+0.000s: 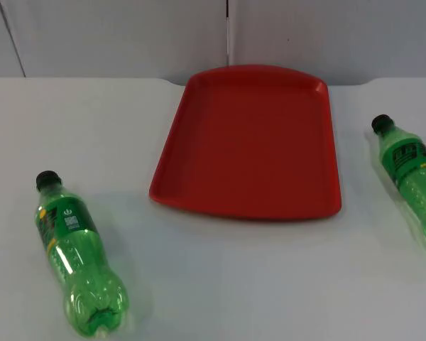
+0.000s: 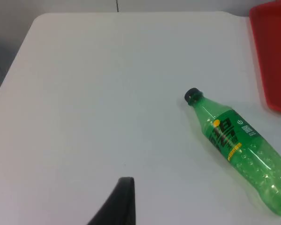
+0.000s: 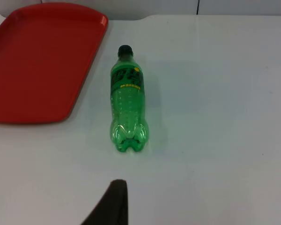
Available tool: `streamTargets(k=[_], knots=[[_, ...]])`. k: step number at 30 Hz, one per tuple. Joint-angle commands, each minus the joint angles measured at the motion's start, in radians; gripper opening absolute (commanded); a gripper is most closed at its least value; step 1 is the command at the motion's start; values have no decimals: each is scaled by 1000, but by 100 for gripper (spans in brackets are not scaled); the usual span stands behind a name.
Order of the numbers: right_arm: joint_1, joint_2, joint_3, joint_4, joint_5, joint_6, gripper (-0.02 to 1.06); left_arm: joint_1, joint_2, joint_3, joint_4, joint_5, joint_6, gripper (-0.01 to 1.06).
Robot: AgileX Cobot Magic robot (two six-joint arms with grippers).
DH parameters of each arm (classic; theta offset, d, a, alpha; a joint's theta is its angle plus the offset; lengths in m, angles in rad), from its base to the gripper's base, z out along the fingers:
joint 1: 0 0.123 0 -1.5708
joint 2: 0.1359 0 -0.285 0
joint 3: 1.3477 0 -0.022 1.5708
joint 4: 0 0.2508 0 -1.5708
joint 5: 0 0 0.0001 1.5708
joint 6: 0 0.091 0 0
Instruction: Place the bottle upright on the tray.
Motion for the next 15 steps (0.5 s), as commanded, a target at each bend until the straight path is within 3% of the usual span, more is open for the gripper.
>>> streamTargets(k=[1,15], knots=[[-6,-2,7,1,-7,-4,105,-7,-3,5,-13,3,-17,105],[-6,-2,7,1,-7,-4,105,-7,6,-45,-59,-28,-65,105]])
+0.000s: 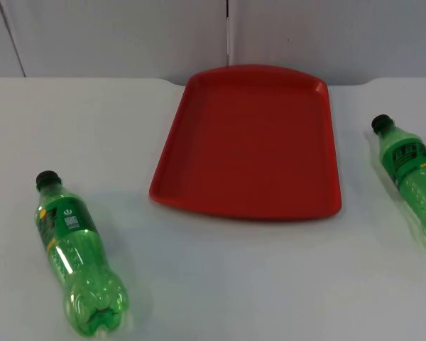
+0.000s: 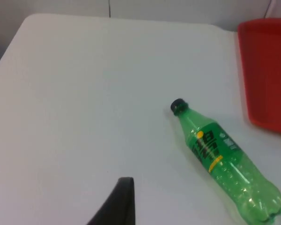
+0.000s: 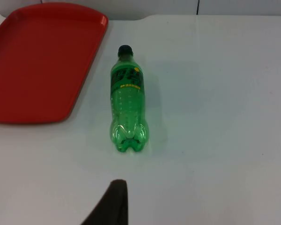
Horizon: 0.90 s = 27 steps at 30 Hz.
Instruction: Place the bottle upright on the tray.
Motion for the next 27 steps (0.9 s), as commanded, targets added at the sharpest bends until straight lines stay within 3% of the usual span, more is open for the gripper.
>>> streamTargets(k=[1,27], knots=[[-6,-2,7,1,-7,-4,105,-7,24,-35,-26,-20,-7,105],[-6,-2,7,1,-7,-4,105,-7,447,-243,-93,-38,-16,105]])
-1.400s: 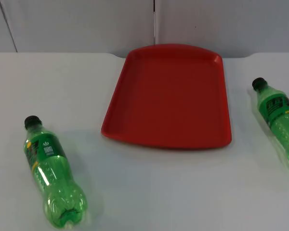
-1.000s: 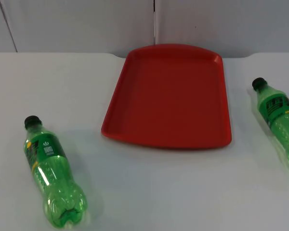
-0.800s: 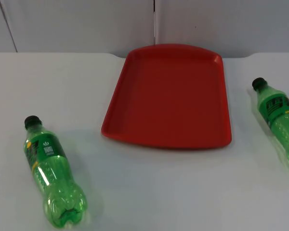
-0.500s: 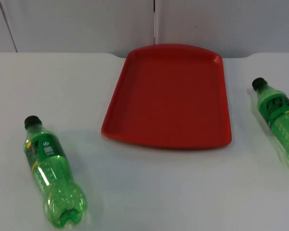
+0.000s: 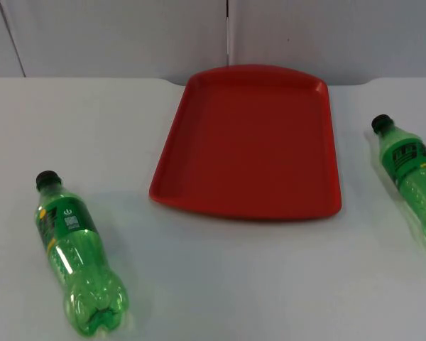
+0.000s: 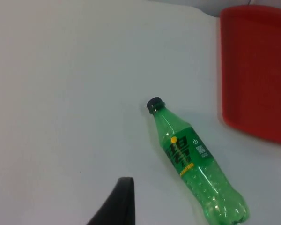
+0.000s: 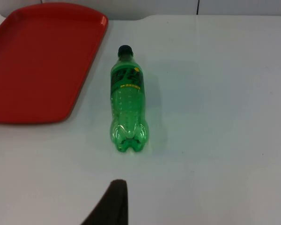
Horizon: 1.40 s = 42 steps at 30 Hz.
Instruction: Place the bottle upright on the tray.
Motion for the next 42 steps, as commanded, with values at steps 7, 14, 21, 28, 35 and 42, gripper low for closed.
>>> streamTargets(k=[7,14,21,28,35,42], knots=[[-6,-2,7,1,-7,-4,105,-7,112,-78,-27,4,-8,105],[-6,-2,7,1,-7,-4,105,-7,234,-140,9,14,20,105],[-6,-2,7,1,-7,-4,105,-7,388,-203,-24,24,26,105],[-6,-2,7,1,-7,-4,105,-7,515,-278,-41,33,20,105],[-6,-2,7,1,-7,-4,105,-7,592,-326,-73,37,-8,105],[-6,-2,7,1,-7,-4,105,-14,678,-337,-86,69,-42,105]])
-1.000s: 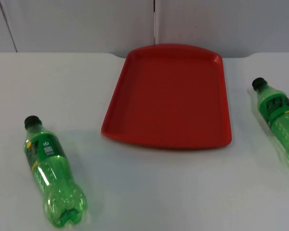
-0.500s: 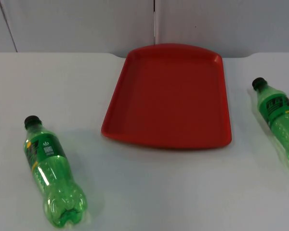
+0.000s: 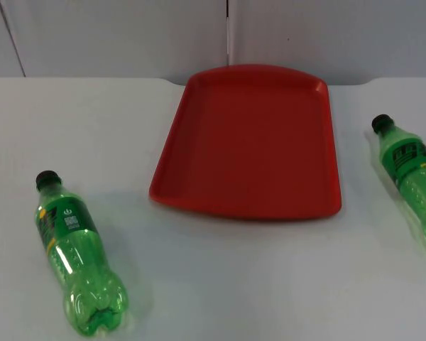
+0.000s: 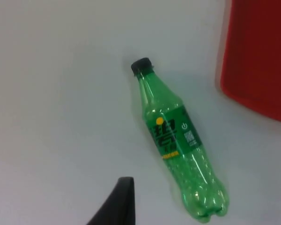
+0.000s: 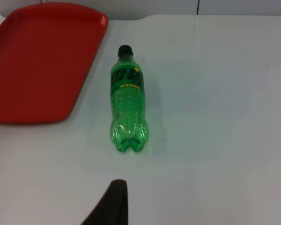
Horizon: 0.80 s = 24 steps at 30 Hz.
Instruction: Place the bottle upright on the tray.
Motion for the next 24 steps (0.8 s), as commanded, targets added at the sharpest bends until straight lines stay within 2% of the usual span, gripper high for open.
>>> streamTargets(k=[1,6,11,12,17,24], knots=[[-6,-2,7,1,-7,-4,105,-15,29,-7,-13,22,-25,105],[-6,-2,7,1,-7,-4,105,-85,101,-7,8,12,-81,105],[-6,-2,7,1,-7,-4,105,-219,204,-7,151,-45,-273,105],[-6,-2,7,1,-7,-4,105,-219,204,-7,151,-45,-273,105],[-6,-2,7,1,-7,-4,105,-349,318,-7,317,-81,-499,105],[-6,-2,7,1,-7,-4,105,-394,430,-7,317,-160,-627,105]])
